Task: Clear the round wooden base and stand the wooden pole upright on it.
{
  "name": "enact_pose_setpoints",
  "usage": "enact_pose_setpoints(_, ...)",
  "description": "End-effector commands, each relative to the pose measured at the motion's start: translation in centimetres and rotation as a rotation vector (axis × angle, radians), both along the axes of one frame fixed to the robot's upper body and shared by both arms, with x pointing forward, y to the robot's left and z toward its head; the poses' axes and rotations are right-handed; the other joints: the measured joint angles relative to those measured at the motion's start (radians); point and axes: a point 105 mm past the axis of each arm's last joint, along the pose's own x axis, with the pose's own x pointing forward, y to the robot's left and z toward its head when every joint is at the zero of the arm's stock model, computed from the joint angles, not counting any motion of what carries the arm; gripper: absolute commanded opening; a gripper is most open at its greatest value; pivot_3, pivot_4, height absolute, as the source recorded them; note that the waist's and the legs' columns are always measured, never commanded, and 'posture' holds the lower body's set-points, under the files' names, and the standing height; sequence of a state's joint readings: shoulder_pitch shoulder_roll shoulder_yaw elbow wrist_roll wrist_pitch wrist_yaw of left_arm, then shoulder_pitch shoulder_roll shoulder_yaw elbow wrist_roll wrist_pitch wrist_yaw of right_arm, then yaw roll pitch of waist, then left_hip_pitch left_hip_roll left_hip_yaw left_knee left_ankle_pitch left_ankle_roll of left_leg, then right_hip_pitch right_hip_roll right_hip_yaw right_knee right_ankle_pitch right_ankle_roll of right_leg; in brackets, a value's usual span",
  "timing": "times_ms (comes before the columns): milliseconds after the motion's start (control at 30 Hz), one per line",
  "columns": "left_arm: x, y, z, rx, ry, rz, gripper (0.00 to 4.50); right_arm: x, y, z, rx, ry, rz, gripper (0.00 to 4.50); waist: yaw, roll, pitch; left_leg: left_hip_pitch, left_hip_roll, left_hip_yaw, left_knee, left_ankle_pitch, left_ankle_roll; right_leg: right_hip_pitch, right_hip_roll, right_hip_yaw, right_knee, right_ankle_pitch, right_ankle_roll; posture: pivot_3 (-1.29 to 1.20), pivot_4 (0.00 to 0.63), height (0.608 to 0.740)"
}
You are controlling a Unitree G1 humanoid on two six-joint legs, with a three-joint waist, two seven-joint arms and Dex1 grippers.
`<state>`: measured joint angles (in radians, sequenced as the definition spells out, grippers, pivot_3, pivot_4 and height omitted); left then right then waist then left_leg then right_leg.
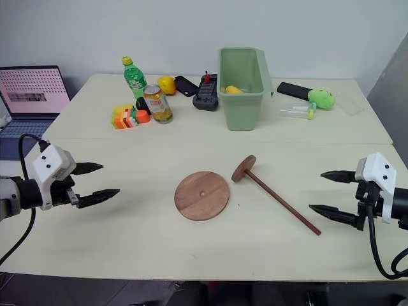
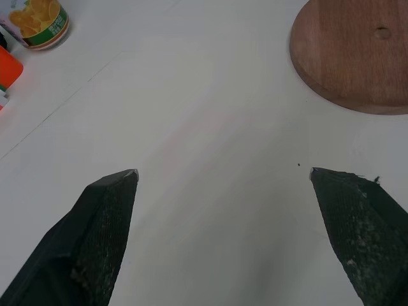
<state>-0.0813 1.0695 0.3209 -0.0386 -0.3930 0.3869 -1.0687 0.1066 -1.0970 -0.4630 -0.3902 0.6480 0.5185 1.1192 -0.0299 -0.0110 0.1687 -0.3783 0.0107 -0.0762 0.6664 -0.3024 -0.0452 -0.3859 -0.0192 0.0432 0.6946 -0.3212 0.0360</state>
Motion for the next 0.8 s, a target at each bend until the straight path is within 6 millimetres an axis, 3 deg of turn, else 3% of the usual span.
enact_pose_setpoints(33,0.0,-0.1,1.1,0.028,-0.042,-0.019,4.50,0.1,0.1,0.6,-0.016,-0.030,0.010,4.50,0.000,0.000,0.000,0.000,0.000,0.000,0.000,0.000,0.000,0.000,0.000,0.000,0.000,0.000,0.000,0.00,0.150,0.740)
enact_pose_setpoints(400,0.5,-0.5,1.4,0.000,-0.079,-0.058,4.50,0.6,0.0,0.1,-0.023,-0.033,-0.018,4.50,0.000,0.000,0.000,0.000,0.000,0.000,0.000,0.000,0.000,0.000,0.000,0.000,0.000,0.000,0.000,0.00,0.150,0.740)
enact_pose_setpoints(800,1.7,-5.8,2.6,-0.033,-0.105,-0.262,4.50,-0.4,1.2,0.7,0.015,-0.057,-0.022,4.50,0.001,0.000,0.000,-0.002,-0.001,0.000,0.002,0.000,0.000,0.000,0.001,-0.001,0.000,0.000,0.000,0.00,0.150,0.740)
